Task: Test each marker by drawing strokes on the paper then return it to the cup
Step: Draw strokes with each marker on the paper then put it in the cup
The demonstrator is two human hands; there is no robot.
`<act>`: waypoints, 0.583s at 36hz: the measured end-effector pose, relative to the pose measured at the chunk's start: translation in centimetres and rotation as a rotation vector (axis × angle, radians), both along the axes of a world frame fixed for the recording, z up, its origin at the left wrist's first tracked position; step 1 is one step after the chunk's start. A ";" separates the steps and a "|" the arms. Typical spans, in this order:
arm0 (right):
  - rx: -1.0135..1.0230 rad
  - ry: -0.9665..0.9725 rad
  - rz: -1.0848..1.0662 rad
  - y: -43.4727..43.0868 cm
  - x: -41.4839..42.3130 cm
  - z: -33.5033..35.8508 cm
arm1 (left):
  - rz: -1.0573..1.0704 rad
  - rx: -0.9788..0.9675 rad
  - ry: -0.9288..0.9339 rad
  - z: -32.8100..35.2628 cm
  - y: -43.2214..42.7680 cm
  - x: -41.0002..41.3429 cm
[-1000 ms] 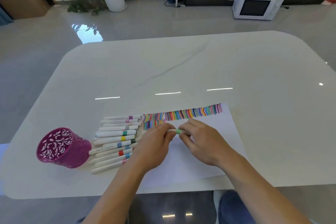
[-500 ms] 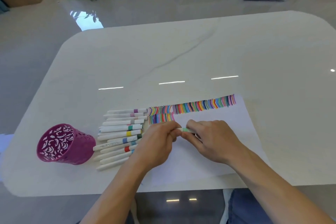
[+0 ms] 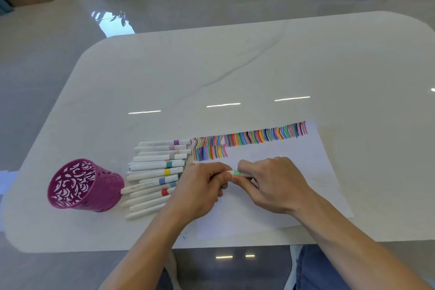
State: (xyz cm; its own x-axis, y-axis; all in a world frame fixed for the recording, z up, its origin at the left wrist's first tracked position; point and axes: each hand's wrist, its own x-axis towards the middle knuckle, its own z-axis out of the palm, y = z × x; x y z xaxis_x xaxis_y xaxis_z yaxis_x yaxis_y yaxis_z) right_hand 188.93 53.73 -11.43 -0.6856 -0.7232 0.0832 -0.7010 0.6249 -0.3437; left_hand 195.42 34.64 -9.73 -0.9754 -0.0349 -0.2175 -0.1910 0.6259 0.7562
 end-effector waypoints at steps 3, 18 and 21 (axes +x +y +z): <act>0.004 0.001 -0.002 0.0 0.0 0.1 | 0.016 0.025 -0.008 0.1 0.1 0.0; 0.003 -0.032 -0.130 0.6 -0.9 1.2 | 0.135 0.117 -0.026 -0.3 -0.4 -0.3; 0.001 -0.081 -0.159 0.4 -1.0 1.2 | 0.101 0.003 0.029 -0.4 -0.2 -0.4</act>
State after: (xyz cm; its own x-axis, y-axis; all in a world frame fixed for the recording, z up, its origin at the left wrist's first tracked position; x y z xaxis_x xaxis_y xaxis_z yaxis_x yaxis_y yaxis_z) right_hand 187.96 54.13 -10.19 -0.7956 -0.6054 0.0221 -0.5634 0.7260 -0.3943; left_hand 195.05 34.42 -10.13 -0.9728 -0.1330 -0.1895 -0.2312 0.6018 0.7644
